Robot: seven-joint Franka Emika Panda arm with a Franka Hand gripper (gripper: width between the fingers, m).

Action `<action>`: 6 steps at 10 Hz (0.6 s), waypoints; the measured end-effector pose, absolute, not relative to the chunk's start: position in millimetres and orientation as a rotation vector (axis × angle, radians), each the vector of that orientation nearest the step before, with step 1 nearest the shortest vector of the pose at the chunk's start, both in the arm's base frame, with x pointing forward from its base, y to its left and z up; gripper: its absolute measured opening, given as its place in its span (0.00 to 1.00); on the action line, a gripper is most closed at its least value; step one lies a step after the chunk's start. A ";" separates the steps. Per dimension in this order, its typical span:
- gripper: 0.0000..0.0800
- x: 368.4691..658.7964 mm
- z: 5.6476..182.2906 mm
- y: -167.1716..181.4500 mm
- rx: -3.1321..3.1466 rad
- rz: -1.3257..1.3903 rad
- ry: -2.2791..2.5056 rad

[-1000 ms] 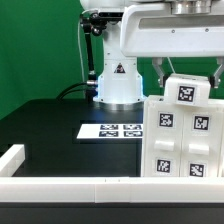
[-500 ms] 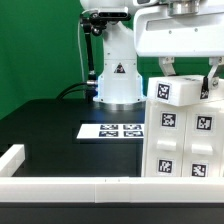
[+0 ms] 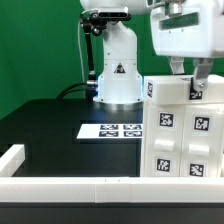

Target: Assemble cabinet

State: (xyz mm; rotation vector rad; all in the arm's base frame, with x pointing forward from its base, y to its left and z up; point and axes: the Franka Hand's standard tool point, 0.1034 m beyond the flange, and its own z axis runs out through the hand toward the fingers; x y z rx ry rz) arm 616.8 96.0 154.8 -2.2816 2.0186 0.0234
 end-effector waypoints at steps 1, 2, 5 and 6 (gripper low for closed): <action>0.69 618.1 155.4 96.8 -2.124 0.031 2.170; 0.69 620.1 156.1 97.4 -2.027 0.027 2.250; 0.69 623.3 156.4 99.9 -1.794 0.020 2.420; 0.69 623.3 156.3 99.8 -1.813 0.020 2.404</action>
Offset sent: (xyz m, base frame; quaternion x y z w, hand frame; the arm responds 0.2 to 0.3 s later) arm -0.0041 0.0002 -0.0053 0.0078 0.0055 0.2485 0.9686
